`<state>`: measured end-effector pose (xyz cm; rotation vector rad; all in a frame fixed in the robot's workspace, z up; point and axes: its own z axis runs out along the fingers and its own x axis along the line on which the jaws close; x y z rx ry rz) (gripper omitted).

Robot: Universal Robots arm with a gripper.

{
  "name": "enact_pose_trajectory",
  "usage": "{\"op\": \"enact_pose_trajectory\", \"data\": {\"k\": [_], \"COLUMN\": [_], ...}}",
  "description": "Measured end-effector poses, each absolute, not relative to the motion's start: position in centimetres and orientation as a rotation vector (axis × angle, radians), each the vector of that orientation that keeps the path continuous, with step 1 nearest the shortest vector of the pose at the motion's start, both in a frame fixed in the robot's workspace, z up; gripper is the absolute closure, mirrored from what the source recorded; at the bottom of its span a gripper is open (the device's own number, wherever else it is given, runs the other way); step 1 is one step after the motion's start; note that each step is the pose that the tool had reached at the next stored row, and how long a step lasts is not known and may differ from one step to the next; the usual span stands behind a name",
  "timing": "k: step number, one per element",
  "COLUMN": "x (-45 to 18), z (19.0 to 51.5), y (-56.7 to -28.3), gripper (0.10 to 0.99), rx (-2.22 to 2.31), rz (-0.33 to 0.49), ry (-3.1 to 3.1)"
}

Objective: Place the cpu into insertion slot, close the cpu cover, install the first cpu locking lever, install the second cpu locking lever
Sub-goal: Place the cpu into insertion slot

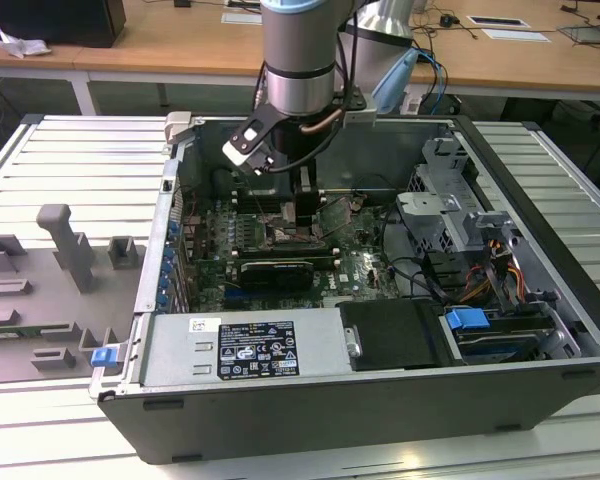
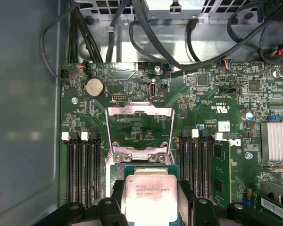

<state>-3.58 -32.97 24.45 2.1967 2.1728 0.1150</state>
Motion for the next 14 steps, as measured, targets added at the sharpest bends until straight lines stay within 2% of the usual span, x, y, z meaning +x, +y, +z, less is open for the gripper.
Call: {"op": "enact_pose_trajectory", "data": {"k": [14], "x": [-4.3], "z": [22.0], "y": [-32.5], "gripper": [0.557], "rx": [2.197], "rz": [0.116], "ry": [2.173]}}
